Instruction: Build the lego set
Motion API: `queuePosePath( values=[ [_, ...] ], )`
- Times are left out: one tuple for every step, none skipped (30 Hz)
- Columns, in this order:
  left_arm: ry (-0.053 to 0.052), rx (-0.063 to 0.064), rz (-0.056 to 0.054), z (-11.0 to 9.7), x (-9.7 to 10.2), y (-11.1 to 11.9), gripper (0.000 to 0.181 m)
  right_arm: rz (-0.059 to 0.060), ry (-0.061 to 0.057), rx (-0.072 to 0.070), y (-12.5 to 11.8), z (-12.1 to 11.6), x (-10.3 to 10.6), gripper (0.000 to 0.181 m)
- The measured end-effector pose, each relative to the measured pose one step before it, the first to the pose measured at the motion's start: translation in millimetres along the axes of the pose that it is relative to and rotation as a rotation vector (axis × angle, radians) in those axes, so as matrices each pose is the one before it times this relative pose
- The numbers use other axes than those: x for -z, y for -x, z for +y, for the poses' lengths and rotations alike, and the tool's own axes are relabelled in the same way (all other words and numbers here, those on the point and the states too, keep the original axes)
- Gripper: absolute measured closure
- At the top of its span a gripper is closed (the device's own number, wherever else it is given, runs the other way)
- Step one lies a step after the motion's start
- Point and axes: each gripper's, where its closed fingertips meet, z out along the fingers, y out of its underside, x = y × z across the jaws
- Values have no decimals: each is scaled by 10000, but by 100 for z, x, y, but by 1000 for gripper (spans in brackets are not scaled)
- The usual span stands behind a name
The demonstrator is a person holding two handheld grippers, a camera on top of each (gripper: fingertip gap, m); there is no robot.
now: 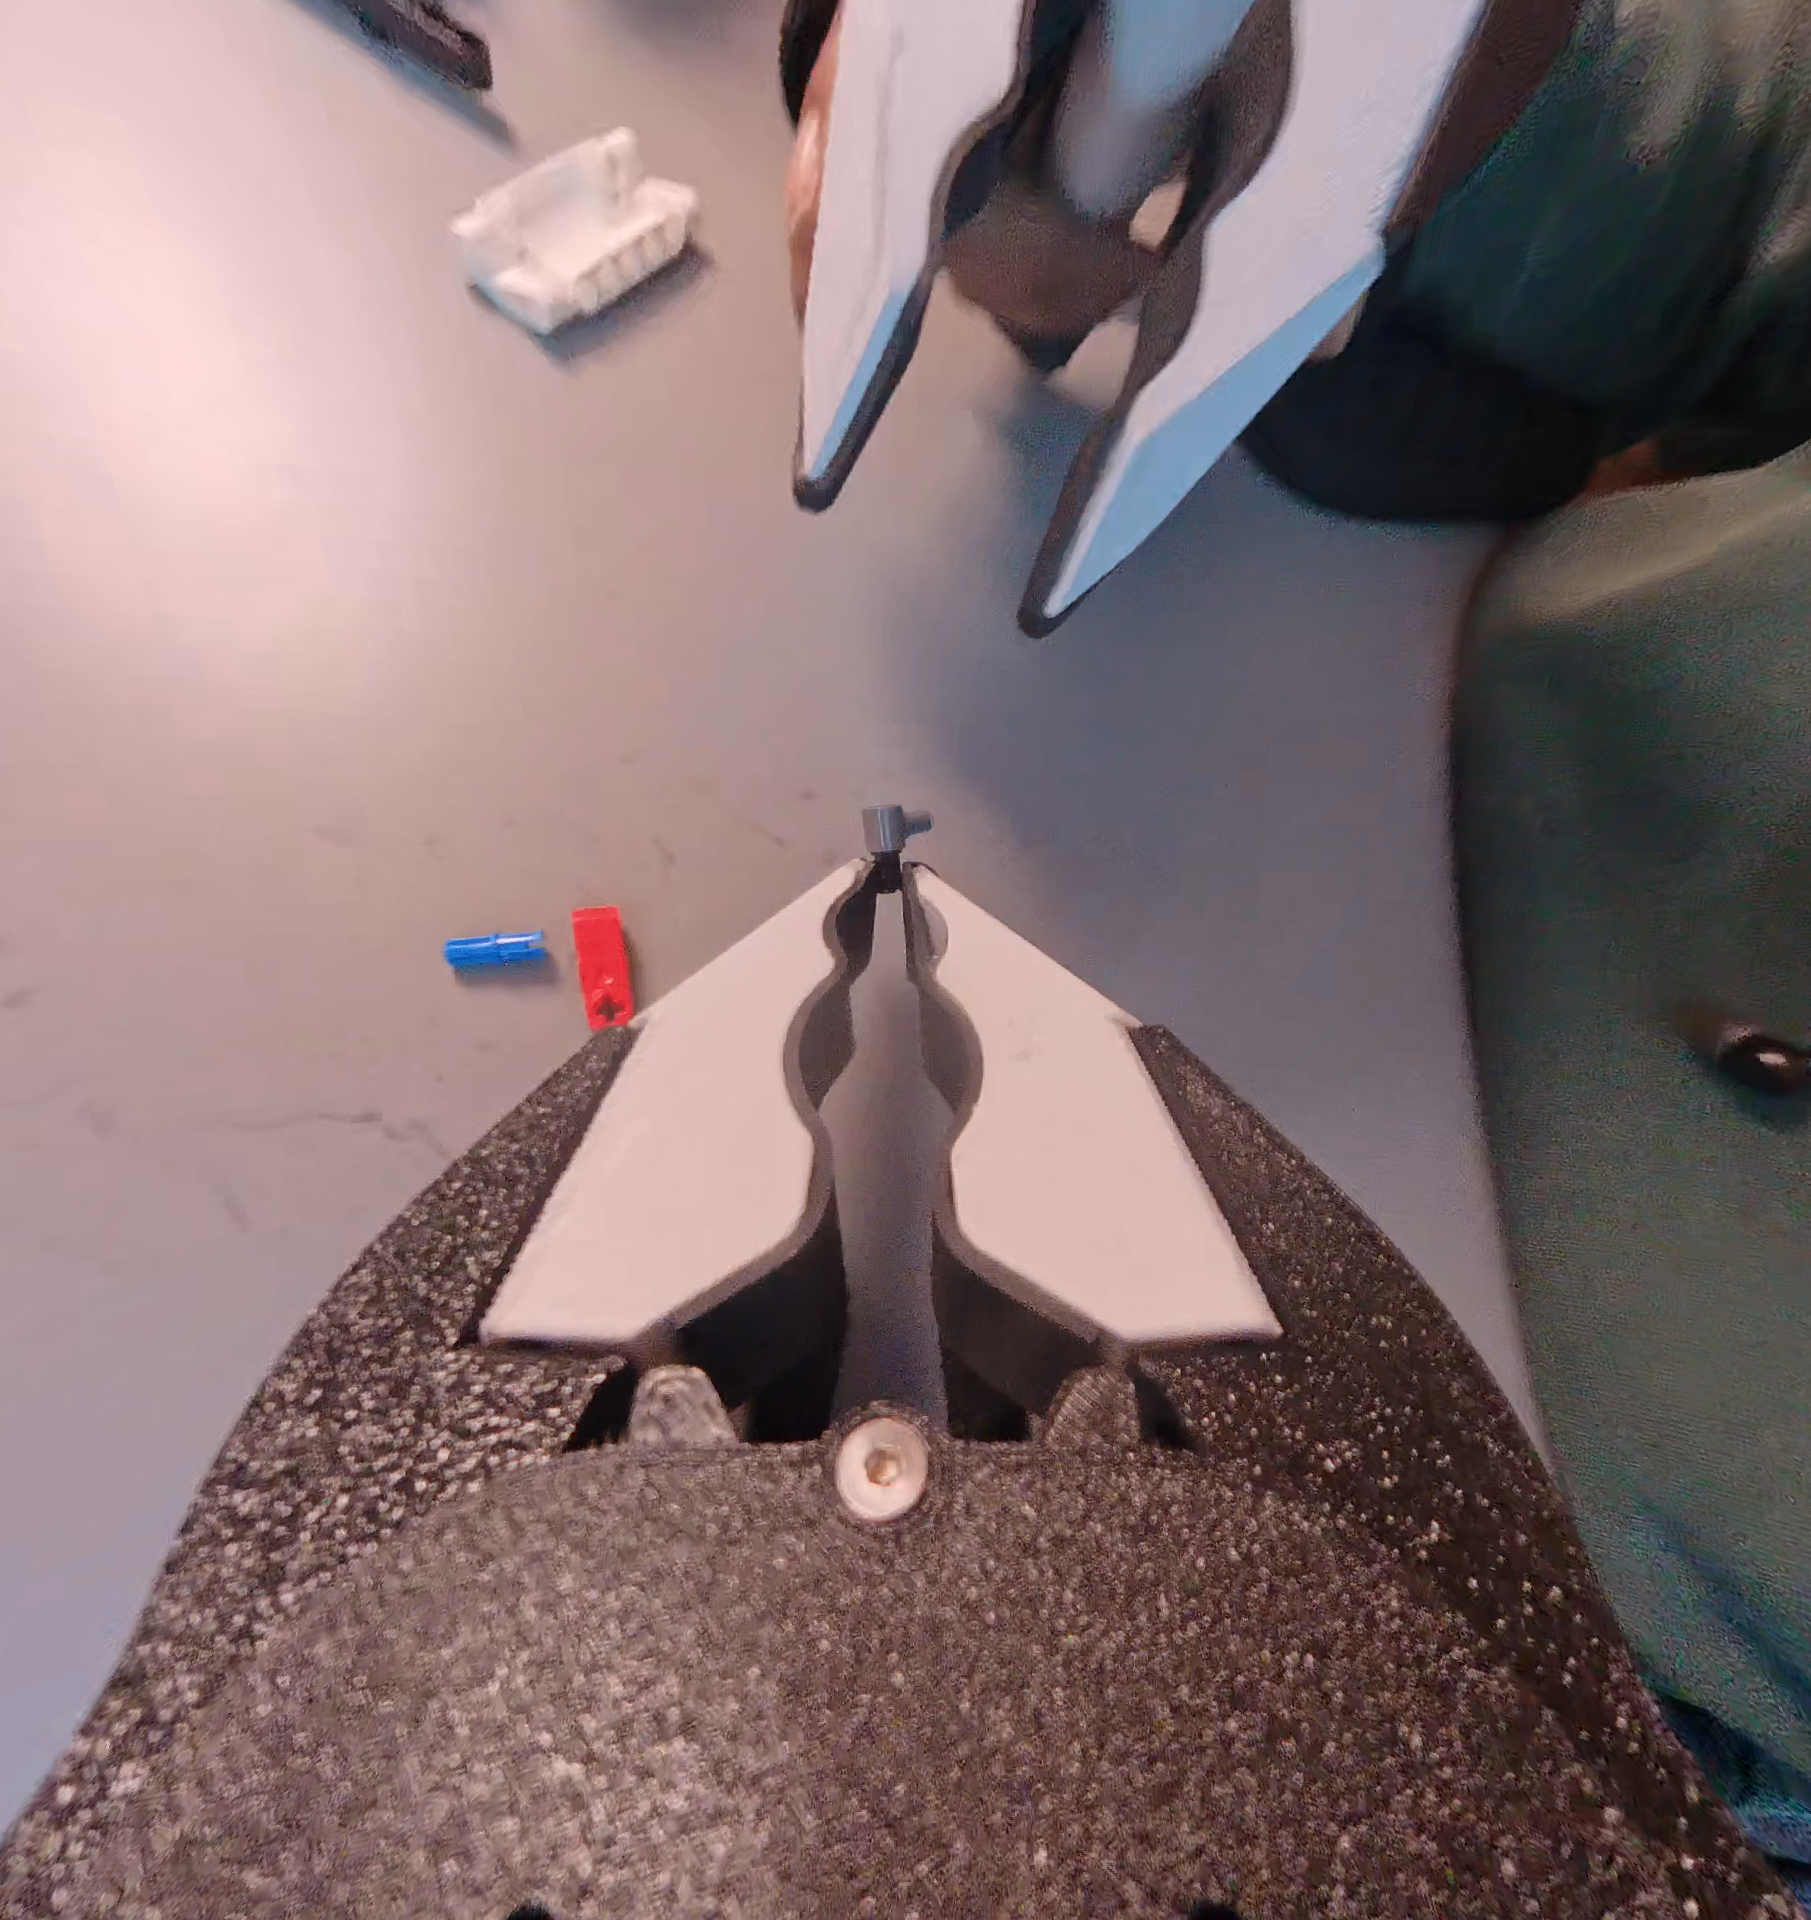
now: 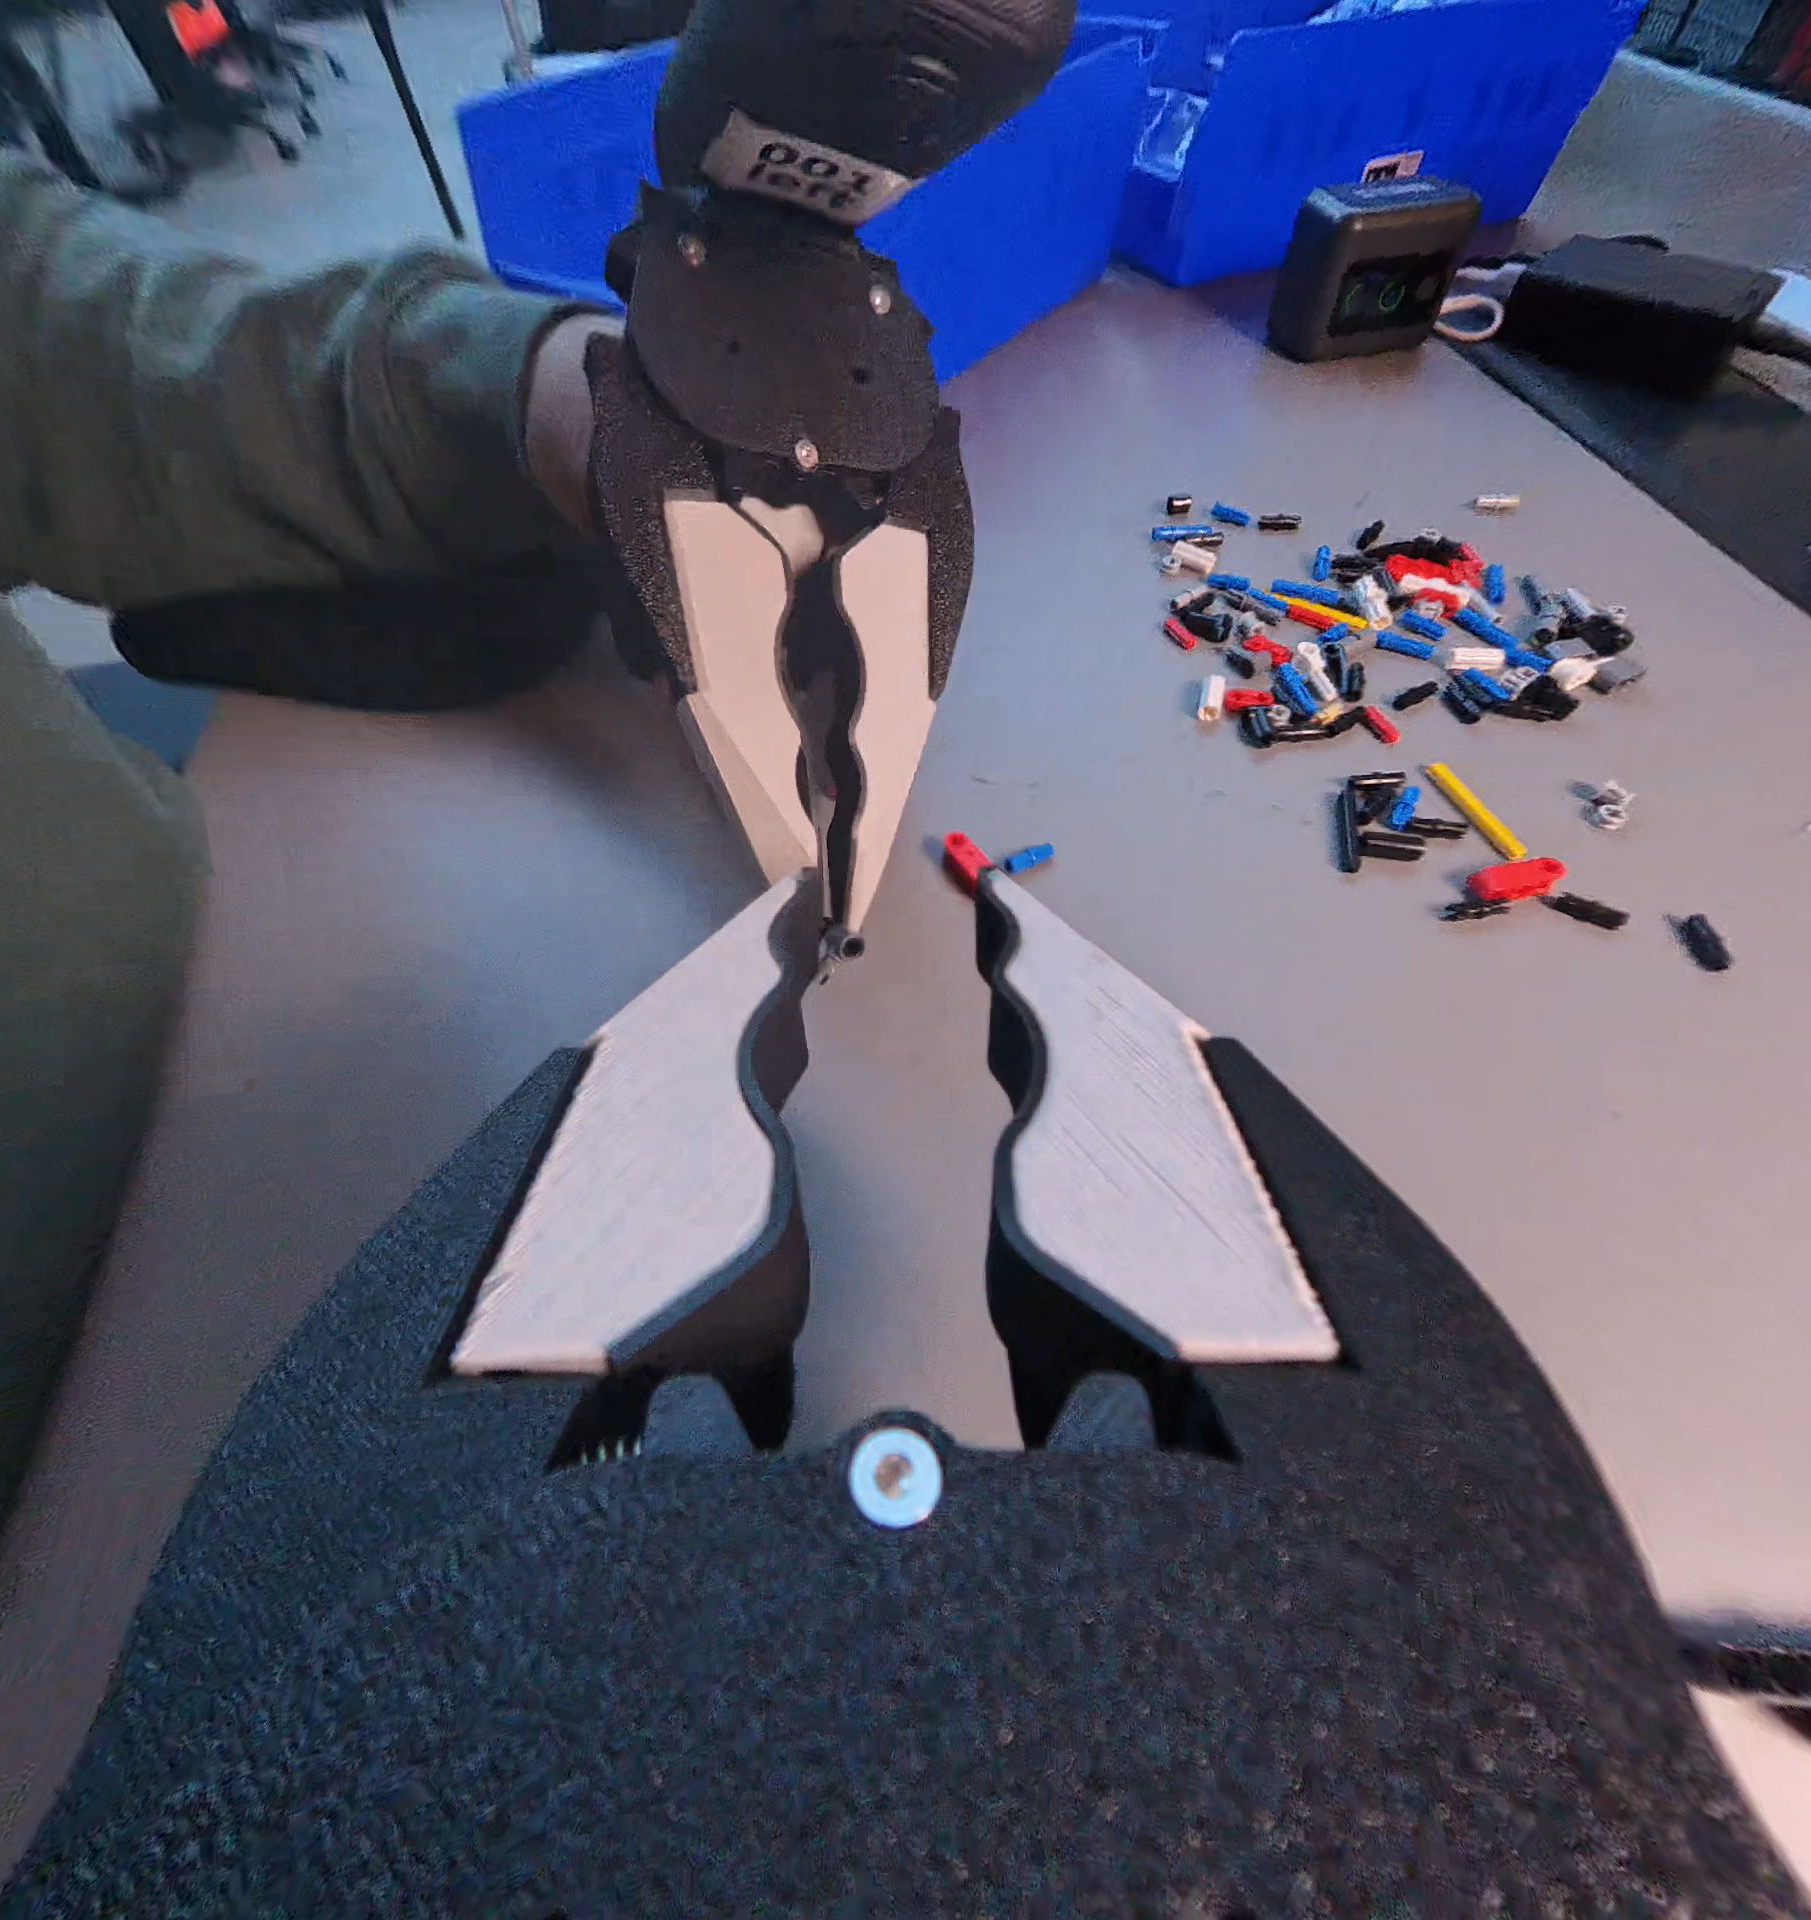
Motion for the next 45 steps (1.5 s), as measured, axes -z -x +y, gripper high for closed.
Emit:
queuePosePath(
  values=[
    [575, -193, -208, 681, -554, 525, 177, 108, 262, 295, -52, 447, -25, 152],
    [496, -212, -8, 472, -474, 229, 176, 1, 173, 75, 20, 342, -36, 152],
    [109, -173, -14, -158, -258, 257, 176, -11, 116, -10, -10, 275, -28, 152],
    [47, -81, -96, -269, -135, 443, 176, 25, 59, 3, -93, 199, 28, 152],
    [85, -89, 22, -173, -96, 222, 176, 44, 45, 7, -142, 157, 59, 152],
    [47, -129, -38, -184, -91, 235, 176, 38, 61, -11, -152, 163, 103, 152],
    [5, -148, -89, -186, -122, 251, 176, 31, 12, -32, -140, 77, 99, 152],
    [-18, -114, -62, -160, -103, 181, 176, 20, -4, -57, -128, 68, 69, 152],
    [-37, -52, -41, -153, -75, 144, 176, -9, 48, -56, -72, 136, 13, 152],
    [-51, -37, -75, -109, -38, 187, 176, 10, 79, -21, -56, 210, -34, 152],
    [-62, -23, -103, -92, -17, 209, 176, 30, 88, 21, -57, 212, -67, 152],
    [-67, -31, -146, -65, 15, 238, 175, 14, 108, 47, 3, 234, -81, 152],
    [-79, -60, -211, -61, 75, 308, 170, 30, 109, 56, -15, 215, -93, 152],
    [-75, -35, -211, -36, 180, 333, 166, 39, 105, 69, -22, 191, -84, 152],
    [-119, 15, -108, -74, 345, 224, 164, 18, 113, 65, 8, 207, -67, 152],
    [-220, 31, -48, -175, 543, 150, 164, 28, 116, 56, -4, 214, -77, 152],
    [-257, 45, -121, -173, 703, 269, 164, 41, 100, 54, -35, 182, -45, 152],
    [-229, 87, -223, -78, 814, 463, 164, 45, 101, 47, -54, 185, -59, 152],
    [-178, 124, -215, 50, 784, 509, 164, 58, 100, 53, -69, 186, -53, 152],
    [-118, 135, -127, 178, 688, 376, 164, 56, 101, 49, -79, 190, -85, 152],
    [-57, 117, -89, 297, 533, 279, 164, 28, 98, 19, -33, 187, -120, 153],
    [27, 86, -88, 392, 343, 211, 164, 3, 99, -15, 9, 157, -130, 153],
    [109, 38, -57, 445, 172, 98, 164, 29, 61, -3, -17, 40, -88, 153],
    [118, -7, -21, 354, 14, -20, 164, 35, 44, 30, -5, 30, -73, 154],
    [82, -12, 44, 182, -117, -153, 164, 49, 80, 41, 1, 89, -64, 154],
    [58, -2, 59, 67, -195, -176, 164, 76, 93, 58, -37, 102, -75, 154],
    [63, -28, 9, 38, -234, -103, 165, 46, 64, 64, 31, 65, -65, 154],
    [90, -42, -13, 85, -249, -70, 165, 12, 56, 39, 73, 41, -57, 154],
    [110, -31, -7, 153, -225, -57, 165, 6, 45, 24, 70, 28, -64, 154],
    [95, -26, -35, 147, -228, -8, 165, 20, 42, 42, 32, 40, -44, 155],
    [120, -32, -62, 185, -191, 23, 165, 17, 39, 35, 14, 34, -52, 155],
    [114, -81, -119, 172, -133, 82, 166, 4, 10, 7, 10, 5, -17, 155],
    [107, -134, -148, 139, -93, 99, 171, -1, -3, -9, 2, -9, -9, 155],
    [66, -147, -114, 67, -80, 8, 174, 12, -6, -12, -32, -13, 2, 156],
    [14, -89, -59, -41, -85, -56, 174, 12, -15, -13, -28, -12, 14, 156],
    [17, -47, -14, -44, -54, -101, 174, 11, -12, -12, -34, -20, 15, 157],
    [29, -52, -32, -24, -24, -37, 174, 29, 5, -5, -40, 15, 14, 157],
    [6, -50, -22, -18, 12, -42, 174, 29, 9, -3, -47, 16, 10, 157],
    [-39, -7, 54, -66, 27, -124, 174, 20, 9, 10, -16, 18, 17, 157],
    [-54, 30, 99, -69, 39, -161, 175, 23, 21, 20, -23, 41, 2, 157],
    [-51, 42, 66, -62, 45, -115, 174, 38, 44, 10, -53, 76, 2, 157],
    [-51, 36, 56, -78, 42, -102, 174, 18, 50, 4, -23, 78, -18, 157],
    [-57, 30, 94, -121, 44, -188, 174, -8, 32, 6, 25, 46, -21, 157],
    [-77, 24, 125, -167, 21, -264, 174, -13, 22, -5, 42, 21, -8, 157],
    [-77, 10, 122, -177, 7, -277, 174, -29, 33, -10, 82, 14, -25, 157]
  ],
)
